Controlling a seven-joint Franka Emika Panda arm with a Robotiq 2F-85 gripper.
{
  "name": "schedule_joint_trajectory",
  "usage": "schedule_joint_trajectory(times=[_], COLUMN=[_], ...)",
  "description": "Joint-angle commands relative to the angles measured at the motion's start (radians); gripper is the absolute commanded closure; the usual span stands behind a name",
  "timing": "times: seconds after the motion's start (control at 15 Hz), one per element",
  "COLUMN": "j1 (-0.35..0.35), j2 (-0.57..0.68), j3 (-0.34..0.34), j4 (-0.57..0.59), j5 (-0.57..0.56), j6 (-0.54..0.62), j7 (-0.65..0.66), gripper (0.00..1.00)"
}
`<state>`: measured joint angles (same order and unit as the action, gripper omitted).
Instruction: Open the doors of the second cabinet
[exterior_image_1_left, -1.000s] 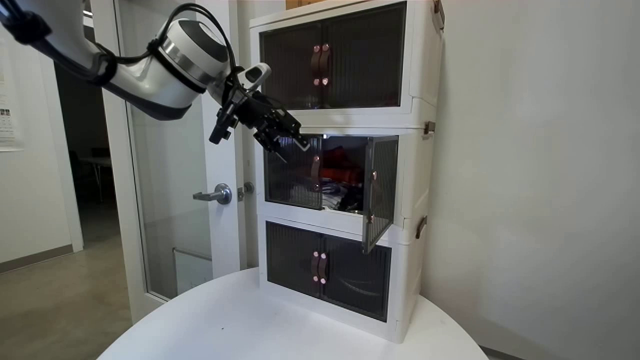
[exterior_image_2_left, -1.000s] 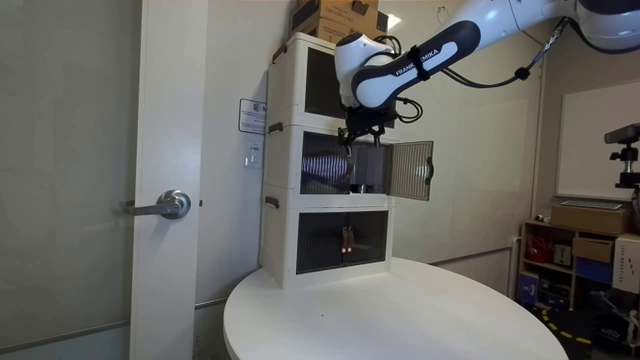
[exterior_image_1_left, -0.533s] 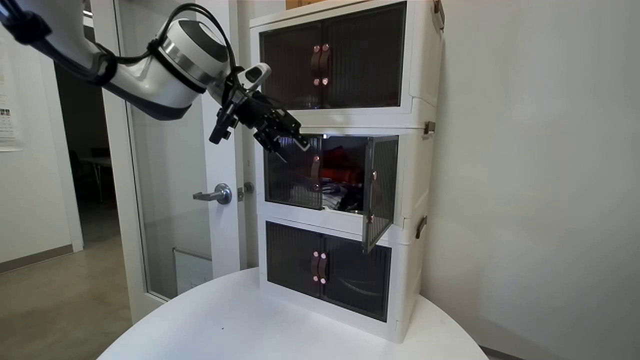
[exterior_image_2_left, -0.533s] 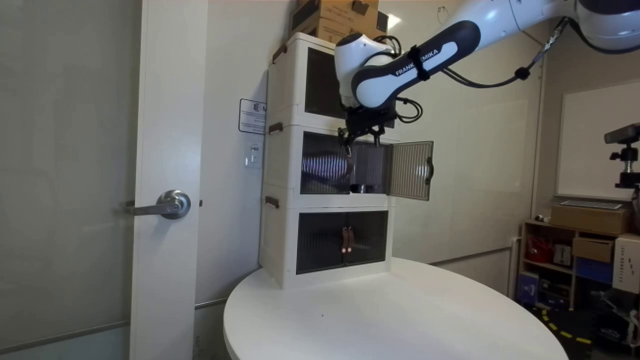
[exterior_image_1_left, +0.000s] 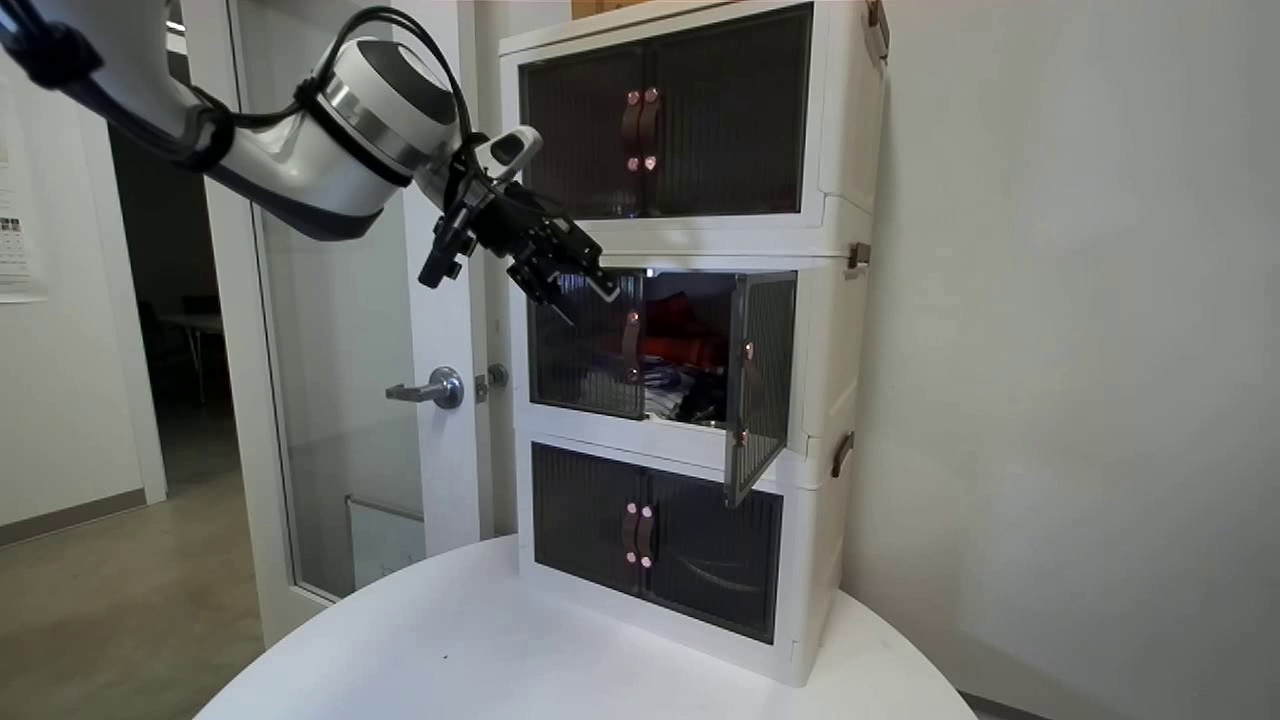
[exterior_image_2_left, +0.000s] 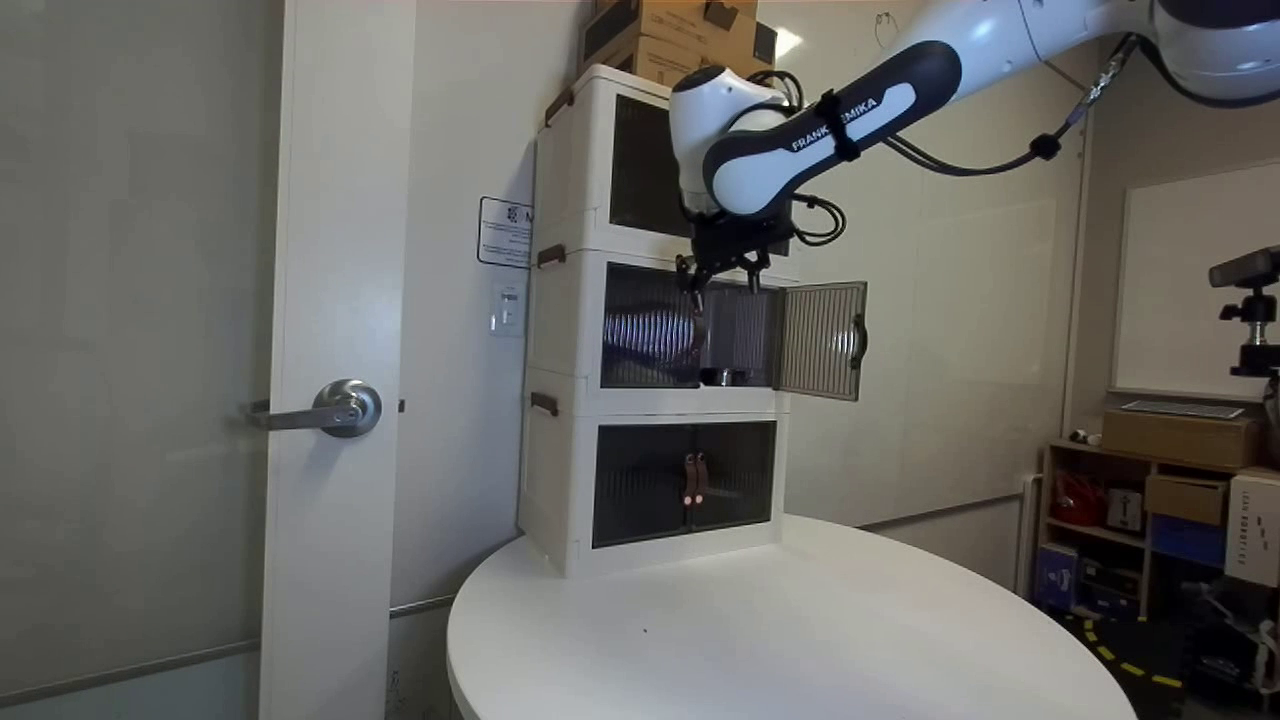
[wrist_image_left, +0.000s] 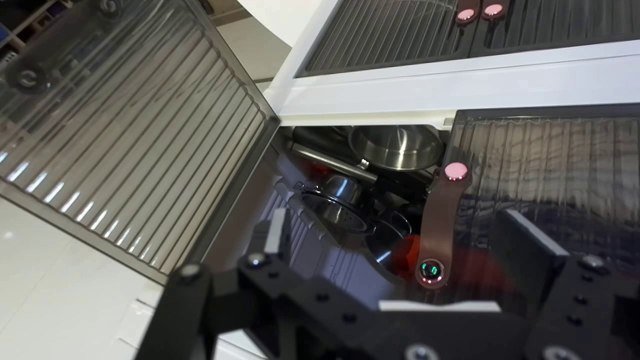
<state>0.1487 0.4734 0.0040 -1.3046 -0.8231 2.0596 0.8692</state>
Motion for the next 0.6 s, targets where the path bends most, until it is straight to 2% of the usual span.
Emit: schedule_joint_trajectory(times=[0.0, 0.53], j1=[0.018, 0.021], j2=[0.001, 0.015], j3=[-0.024, -0.033], j4=[0.003, 0.009], j5=[0.013, -0.006], j6=[0.002, 0.010], j7=[-0.006, -0.019], gripper=[0.00, 0.00])
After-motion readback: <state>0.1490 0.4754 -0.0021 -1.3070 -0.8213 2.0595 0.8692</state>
